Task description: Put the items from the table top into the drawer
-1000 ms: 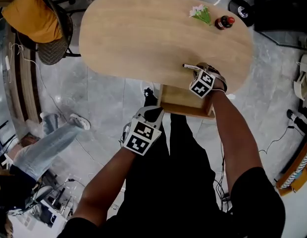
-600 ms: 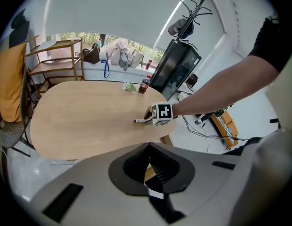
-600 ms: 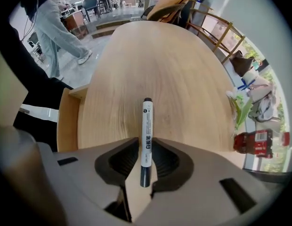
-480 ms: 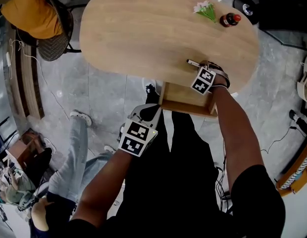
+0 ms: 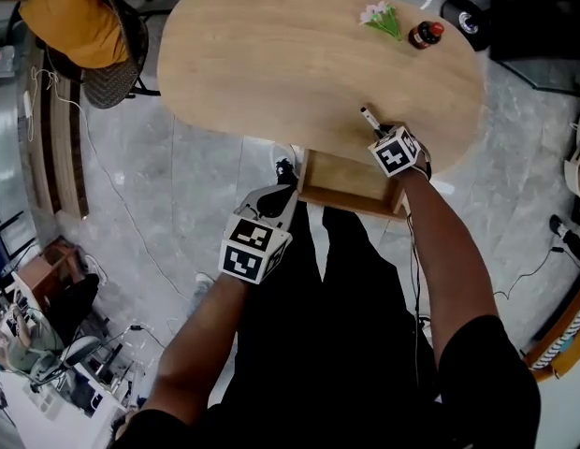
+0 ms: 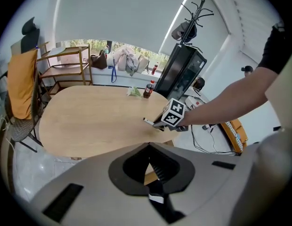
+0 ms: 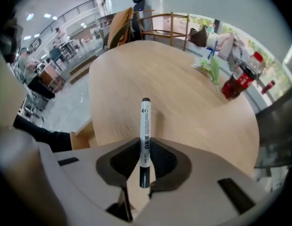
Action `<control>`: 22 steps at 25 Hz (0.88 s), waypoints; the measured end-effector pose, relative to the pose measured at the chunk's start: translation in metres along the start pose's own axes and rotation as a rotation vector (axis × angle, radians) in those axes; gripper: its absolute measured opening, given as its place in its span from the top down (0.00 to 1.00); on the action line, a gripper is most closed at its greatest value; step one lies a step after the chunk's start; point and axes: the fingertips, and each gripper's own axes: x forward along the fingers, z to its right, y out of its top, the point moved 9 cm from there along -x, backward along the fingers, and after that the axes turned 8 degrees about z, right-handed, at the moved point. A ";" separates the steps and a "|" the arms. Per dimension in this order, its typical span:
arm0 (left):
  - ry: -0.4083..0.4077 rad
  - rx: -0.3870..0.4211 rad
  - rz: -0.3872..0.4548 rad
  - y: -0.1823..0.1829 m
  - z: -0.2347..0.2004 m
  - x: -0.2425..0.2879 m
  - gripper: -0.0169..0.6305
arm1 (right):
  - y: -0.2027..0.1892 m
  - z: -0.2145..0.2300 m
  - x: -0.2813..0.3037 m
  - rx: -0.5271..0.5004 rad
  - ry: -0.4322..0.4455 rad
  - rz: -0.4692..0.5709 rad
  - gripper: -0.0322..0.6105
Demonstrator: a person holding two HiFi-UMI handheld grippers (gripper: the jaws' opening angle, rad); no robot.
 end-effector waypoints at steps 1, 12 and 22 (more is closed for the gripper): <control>0.010 -0.004 0.007 0.000 0.002 -0.001 0.97 | -0.006 -0.002 -0.007 0.046 0.003 0.021 0.86; -0.024 0.054 -0.009 -0.005 0.028 -0.013 0.97 | -0.116 -0.123 -0.032 0.176 0.162 -0.062 0.86; -0.098 0.102 -0.077 -0.049 0.022 -0.007 0.97 | -0.123 -0.135 0.048 0.189 0.090 -0.100 0.86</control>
